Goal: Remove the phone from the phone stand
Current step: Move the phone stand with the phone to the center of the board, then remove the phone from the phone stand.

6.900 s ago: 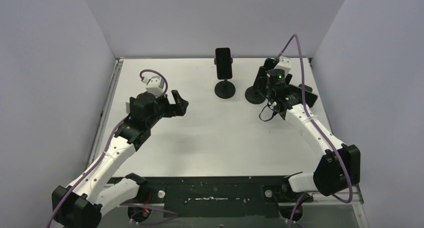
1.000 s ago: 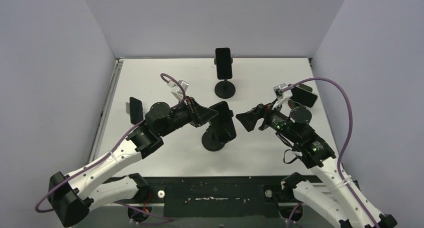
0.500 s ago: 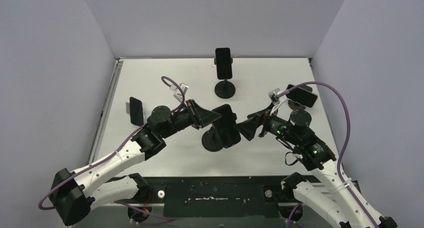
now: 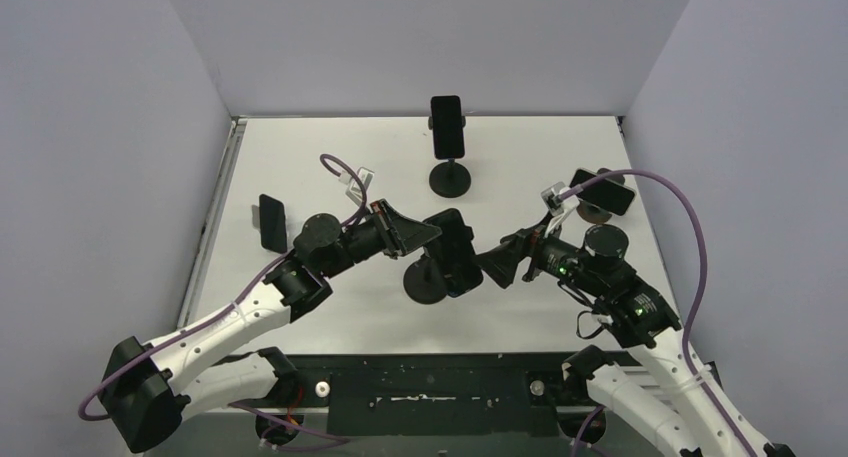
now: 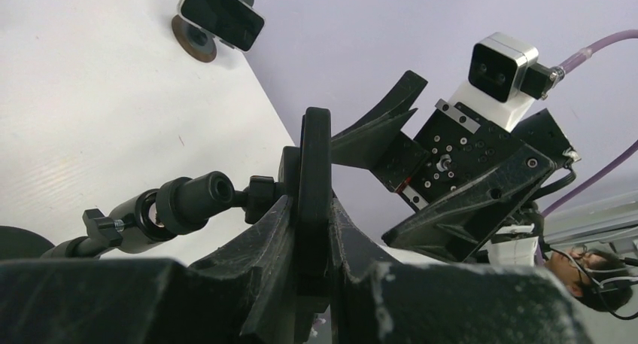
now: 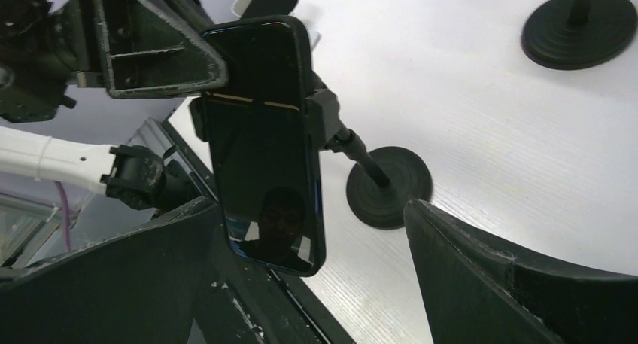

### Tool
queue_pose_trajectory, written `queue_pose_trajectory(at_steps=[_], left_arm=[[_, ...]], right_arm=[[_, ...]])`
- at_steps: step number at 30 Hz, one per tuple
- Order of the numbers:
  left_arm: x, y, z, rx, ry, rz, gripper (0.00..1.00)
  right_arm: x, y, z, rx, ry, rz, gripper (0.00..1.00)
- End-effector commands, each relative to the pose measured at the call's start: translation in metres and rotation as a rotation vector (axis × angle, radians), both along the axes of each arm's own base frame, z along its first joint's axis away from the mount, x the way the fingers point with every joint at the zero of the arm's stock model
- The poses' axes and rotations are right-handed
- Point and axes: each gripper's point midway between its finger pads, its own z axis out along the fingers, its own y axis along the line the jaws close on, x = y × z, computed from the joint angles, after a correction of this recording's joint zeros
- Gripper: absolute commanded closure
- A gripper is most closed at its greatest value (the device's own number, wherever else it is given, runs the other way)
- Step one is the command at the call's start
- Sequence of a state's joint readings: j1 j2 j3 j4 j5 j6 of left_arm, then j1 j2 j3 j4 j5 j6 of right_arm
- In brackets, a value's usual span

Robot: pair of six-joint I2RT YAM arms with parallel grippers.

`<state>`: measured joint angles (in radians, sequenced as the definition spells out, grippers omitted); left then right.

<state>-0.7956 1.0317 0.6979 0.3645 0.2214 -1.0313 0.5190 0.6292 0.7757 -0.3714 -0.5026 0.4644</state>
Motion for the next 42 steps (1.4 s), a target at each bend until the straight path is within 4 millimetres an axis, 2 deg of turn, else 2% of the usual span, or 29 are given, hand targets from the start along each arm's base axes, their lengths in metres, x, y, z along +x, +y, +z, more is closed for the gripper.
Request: queue_pose_trajectory(at_steps=[1,5,8,10,12,15,18,21,26,29,31,35,42], left_arm=[[0.007,0.007,-0.007,0.066,0.013,0.037,1.0],[0.007,0.009,-0.01,0.09,-0.002,0.043,1.0],[0.007,0.01,-0.011,0.091,-0.005,0.045,1.0],[0.007,0.01,-0.011,0.091,-0.008,0.046,1.0],[0.007,0.011,-0.011,0.092,-0.011,0.047,1.0],[0.007,0.012,-0.014,0.1,-0.011,0.051,1.0],[0.007,0.014,-0.018,0.111,-0.007,0.058,1.0],[0.007,0.015,-0.02,0.116,-0.005,0.063,1.0],[0.008,0.017,-0.025,0.134,0.002,0.072,1.0],[0.008,0.018,-0.03,0.144,0.01,0.075,1.0],[0.008,0.018,-0.031,0.146,0.012,0.075,1.0],[0.008,0.019,-0.034,0.153,0.016,0.081,1.0],[0.009,0.017,-0.036,0.161,0.019,0.078,1.0]], right_arm=[[0.016,-0.013,0.014,-0.079,-0.046,-0.091,0.0],[0.037,-0.029,0.043,-0.164,-0.147,-0.185,0.0],[0.051,-0.031,0.069,-0.192,-0.204,-0.222,0.0],[0.062,-0.032,0.079,-0.218,-0.206,-0.245,0.0],[0.074,-0.034,0.081,-0.26,-0.184,-0.279,0.0],[0.08,-0.037,0.084,-0.304,-0.184,-0.321,0.0],[0.075,-0.032,0.085,-0.334,-0.19,-0.347,0.0],[0.062,-0.013,0.072,-0.396,-0.17,-0.346,0.0],[0.038,0.005,0.08,-0.403,-0.217,-0.352,0.0],[0.024,0.023,0.065,-0.479,-0.209,-0.334,0.0],[0.011,0.03,0.063,-0.504,-0.244,-0.346,0.0],[-0.003,0.033,0.07,-0.447,-0.279,-0.365,0.0],[0.005,0.019,0.058,-0.296,-0.185,-0.555,0.0]])
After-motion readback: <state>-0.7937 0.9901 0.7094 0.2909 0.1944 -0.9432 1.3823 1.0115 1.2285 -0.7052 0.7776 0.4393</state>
